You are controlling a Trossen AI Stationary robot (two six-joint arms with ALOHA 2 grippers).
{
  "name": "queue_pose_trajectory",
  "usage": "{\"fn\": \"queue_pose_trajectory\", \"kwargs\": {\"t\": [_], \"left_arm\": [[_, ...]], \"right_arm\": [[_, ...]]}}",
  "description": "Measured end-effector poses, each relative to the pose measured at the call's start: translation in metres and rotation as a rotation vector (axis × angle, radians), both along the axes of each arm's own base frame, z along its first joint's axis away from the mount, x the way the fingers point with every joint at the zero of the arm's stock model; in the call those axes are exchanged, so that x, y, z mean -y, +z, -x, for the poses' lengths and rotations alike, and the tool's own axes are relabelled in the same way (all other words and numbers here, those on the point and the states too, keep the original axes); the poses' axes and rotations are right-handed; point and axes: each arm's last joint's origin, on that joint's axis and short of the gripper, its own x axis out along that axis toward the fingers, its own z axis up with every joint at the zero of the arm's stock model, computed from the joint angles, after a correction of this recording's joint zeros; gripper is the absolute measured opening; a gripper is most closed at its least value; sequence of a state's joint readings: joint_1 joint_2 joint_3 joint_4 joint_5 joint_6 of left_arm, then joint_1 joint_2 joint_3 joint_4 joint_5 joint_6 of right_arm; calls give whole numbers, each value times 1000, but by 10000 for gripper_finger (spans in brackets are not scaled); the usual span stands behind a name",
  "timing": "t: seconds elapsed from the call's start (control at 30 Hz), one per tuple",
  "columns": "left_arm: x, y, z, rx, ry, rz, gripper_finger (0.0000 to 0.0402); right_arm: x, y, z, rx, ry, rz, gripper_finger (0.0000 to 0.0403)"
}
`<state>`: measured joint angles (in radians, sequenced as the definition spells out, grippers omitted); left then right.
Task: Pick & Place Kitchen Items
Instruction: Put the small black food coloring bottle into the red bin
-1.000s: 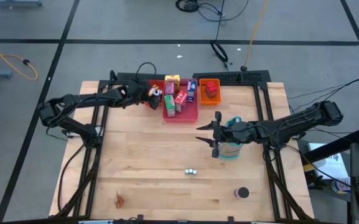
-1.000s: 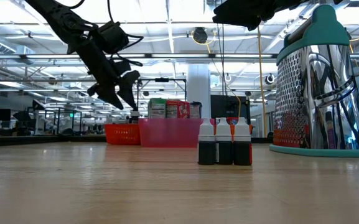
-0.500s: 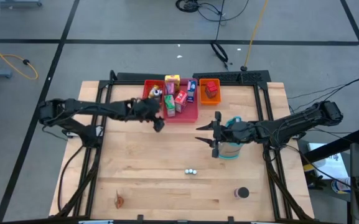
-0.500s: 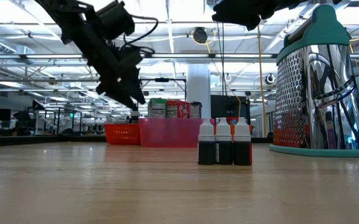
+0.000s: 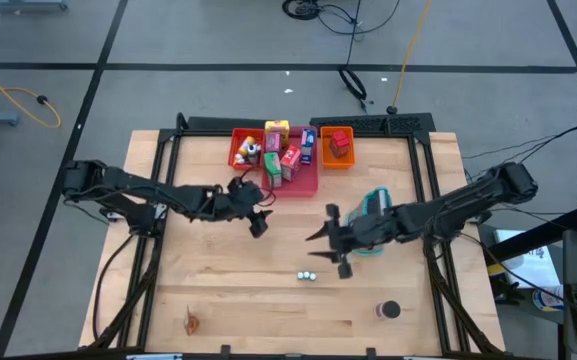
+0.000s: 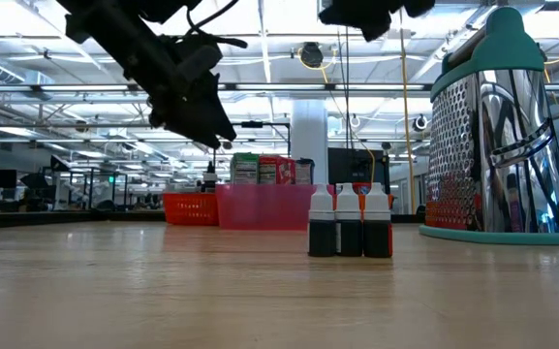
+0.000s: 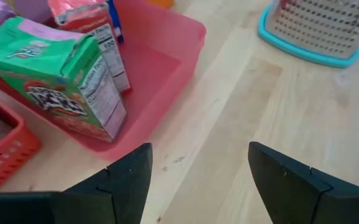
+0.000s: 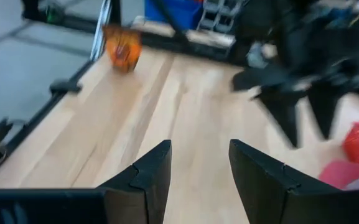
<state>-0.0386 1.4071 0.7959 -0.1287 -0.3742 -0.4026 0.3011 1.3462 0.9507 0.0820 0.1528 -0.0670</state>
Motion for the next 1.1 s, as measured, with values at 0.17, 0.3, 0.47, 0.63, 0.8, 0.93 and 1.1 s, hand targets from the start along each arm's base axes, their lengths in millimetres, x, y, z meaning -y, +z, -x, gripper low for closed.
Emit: {"fn": "queue_pose_trajectory", "kwargs": {"t": [0.17, 0.3, 0.47, 0.63, 0.8, 0.93, 1.1], "left_arm": [[4, 0, 0, 0, -1, -13, 266], [5, 0, 0, 1, -5, -13, 266], [5, 0, 0, 1, -4, -12, 267], [6, 0, 0, 4, -5, -10, 266], [7, 0, 0, 3, -6, -9, 266], [7, 0, 0, 6, -6, -8, 266], [6, 1, 0, 9, -5, -9, 266]], "right_arm": [[-17, -15, -9, -67, 24, -26, 155], [-33, -29, -15, -133, 51, -24, 155], [-49, -39, -27, -194, 74, -6, 155], [-56, -62, -32, -309, 55, -4, 155], [-58, -80, -32, -412, 14, -20, 155], [-58, -85, -32, -444, -13, -39, 155], [-57, -89, -29, -491, -49, -58, 155]]}}
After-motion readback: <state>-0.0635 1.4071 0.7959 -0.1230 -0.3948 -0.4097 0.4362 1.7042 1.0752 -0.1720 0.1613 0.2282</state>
